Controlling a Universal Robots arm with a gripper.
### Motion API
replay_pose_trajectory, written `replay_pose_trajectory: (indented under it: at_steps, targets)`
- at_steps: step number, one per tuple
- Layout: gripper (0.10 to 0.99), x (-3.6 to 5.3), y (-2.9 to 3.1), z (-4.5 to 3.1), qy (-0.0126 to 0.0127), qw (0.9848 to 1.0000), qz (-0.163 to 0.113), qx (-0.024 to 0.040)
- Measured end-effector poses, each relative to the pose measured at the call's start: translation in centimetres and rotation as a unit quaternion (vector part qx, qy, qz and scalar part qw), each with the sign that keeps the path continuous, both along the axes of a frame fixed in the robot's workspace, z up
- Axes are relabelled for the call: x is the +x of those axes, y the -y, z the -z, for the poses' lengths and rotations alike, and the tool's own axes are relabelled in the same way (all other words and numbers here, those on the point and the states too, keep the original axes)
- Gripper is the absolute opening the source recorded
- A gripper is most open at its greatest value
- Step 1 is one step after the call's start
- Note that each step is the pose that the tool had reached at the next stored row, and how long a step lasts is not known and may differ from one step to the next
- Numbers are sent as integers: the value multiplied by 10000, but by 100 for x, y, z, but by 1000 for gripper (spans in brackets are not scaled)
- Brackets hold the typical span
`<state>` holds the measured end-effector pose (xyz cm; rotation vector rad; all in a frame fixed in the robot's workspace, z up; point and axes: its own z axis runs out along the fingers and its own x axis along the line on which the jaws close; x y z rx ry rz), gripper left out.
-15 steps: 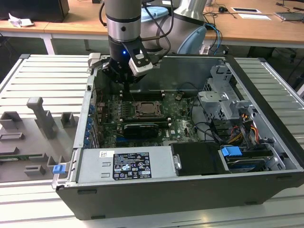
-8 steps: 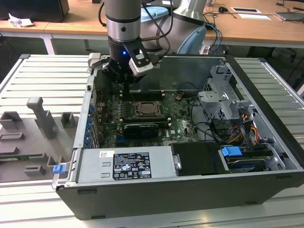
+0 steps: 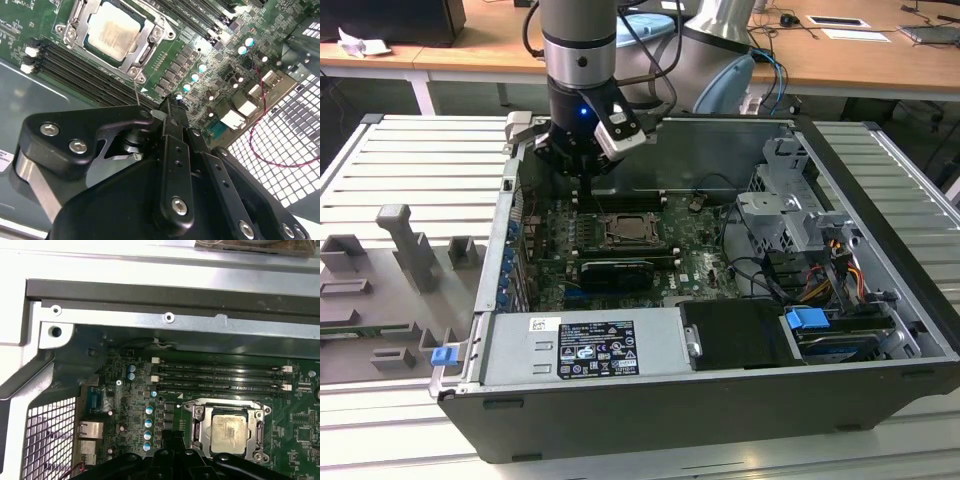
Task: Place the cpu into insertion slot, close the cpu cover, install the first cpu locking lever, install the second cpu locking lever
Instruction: 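Install the first cpu locking lever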
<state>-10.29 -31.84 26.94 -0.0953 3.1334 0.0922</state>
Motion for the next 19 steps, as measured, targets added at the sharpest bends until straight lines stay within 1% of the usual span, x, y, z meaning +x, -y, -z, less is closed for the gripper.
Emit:
replay_pose_trajectory:
  at_steps: [10, 12, 16, 17, 18, 19]
  targets:
    - [106, -36, -6, 10, 0, 10000, -26, 0]
    - [106, -58, -14, 18, 1, 10000, -38, 1]
    - [106, -67, -54, 35, 0, 10000, -45, 0]
    - [106, -67, -71, 45, 0, 10000, -45, 0]
    - [106, -67, -115, 73, 0, 10000, -46, 0]
    - [106, -68, -137, 85, 0, 10000, -45, -1]
